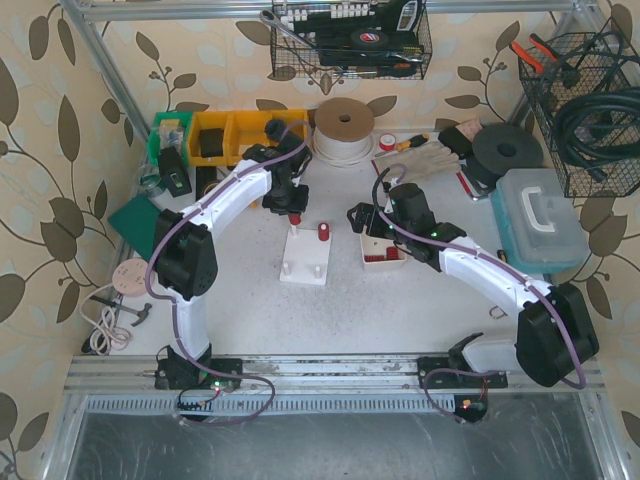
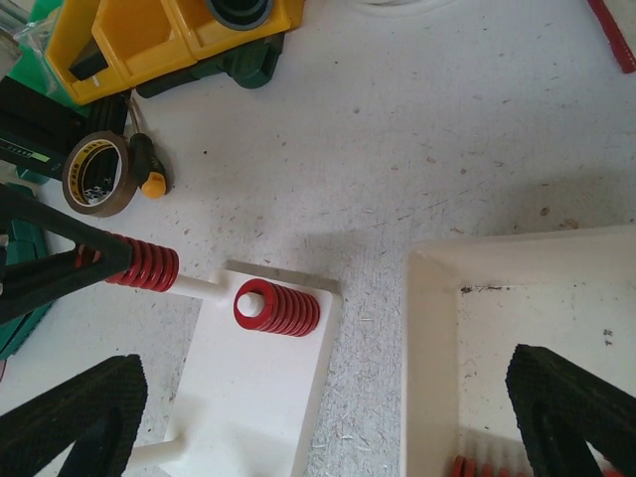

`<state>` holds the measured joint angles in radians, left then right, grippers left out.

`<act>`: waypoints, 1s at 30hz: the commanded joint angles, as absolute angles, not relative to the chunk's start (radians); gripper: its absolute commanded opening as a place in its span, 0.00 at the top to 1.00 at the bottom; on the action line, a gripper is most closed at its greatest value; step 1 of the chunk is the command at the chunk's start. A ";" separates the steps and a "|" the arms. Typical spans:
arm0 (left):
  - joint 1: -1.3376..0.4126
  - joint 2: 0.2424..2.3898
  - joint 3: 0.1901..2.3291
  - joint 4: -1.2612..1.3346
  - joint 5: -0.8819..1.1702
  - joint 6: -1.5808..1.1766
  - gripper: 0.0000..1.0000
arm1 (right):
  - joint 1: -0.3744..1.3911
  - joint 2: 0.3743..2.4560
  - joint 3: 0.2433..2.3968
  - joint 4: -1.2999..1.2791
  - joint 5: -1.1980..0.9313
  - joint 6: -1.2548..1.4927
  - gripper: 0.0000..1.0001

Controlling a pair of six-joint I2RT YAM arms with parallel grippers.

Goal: Install the large spring

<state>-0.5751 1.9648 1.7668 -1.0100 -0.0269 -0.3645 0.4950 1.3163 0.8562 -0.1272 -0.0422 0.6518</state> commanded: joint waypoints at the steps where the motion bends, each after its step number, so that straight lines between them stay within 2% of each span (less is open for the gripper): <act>1: -0.571 1.962 1.781 -1.023 -0.055 -0.361 1.00 | 0.492 1.303 0.840 -0.102 -0.054 0.660 0.03; 16: -0.571 1.947 1.804 -1.095 -0.076 -0.391 1.00 | 0.491 1.310 0.839 -0.087 -0.063 0.655 0.05; 30: -0.572 1.993 1.778 -1.020 -0.030 -0.399 1.00 | 0.491 1.308 0.837 -0.081 -0.067 0.650 0.05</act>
<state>-0.5751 1.9831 1.7687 -1.0393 -0.0414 -0.3840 0.4950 1.3163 0.8482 -0.0959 -0.0532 0.6510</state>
